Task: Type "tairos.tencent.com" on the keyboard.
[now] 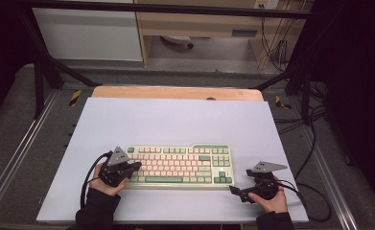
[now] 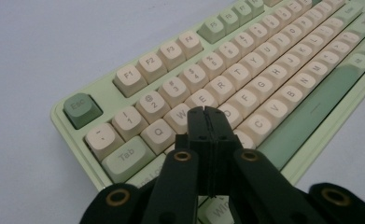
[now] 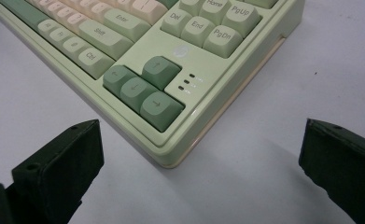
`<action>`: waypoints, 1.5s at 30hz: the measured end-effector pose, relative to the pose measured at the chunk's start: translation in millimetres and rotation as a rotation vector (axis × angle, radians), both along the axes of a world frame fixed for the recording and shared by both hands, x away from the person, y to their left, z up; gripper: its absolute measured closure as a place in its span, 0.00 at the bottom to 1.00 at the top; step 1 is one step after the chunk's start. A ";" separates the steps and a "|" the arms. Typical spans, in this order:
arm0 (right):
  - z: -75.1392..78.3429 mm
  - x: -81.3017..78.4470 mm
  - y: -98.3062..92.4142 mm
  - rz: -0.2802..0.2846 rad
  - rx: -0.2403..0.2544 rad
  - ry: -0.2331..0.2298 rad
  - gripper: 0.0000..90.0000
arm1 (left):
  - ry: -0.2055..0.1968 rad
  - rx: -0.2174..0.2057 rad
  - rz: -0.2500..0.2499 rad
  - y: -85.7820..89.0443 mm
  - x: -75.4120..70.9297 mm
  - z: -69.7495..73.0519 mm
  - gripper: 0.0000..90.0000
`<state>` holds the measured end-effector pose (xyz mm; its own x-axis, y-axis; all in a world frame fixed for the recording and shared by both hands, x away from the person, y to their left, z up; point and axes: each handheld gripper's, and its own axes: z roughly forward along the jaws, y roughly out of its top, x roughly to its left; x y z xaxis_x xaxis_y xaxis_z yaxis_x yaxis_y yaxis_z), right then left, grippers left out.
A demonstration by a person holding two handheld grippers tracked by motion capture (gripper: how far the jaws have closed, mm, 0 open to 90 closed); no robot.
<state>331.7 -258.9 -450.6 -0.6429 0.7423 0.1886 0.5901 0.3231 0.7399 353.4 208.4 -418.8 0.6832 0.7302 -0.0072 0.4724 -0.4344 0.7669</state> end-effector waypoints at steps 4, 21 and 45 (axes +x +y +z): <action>-0.2 -0.1 0.2 -0.001 -0.001 0.000 0.01 | 0.002 0.004 0.004 1.0 1.7 -2.6 1.00; 3.4 -1.5 0.9 0.000 0.005 -0.015 0.00 | 0.005 0.014 0.011 1.9 3.3 -9.5 1.00; 33.6 -5.9 35.7 0.107 0.031 -0.099 0.47 | -0.005 -0.016 -0.008 2.9 -4.0 -2.4 1.00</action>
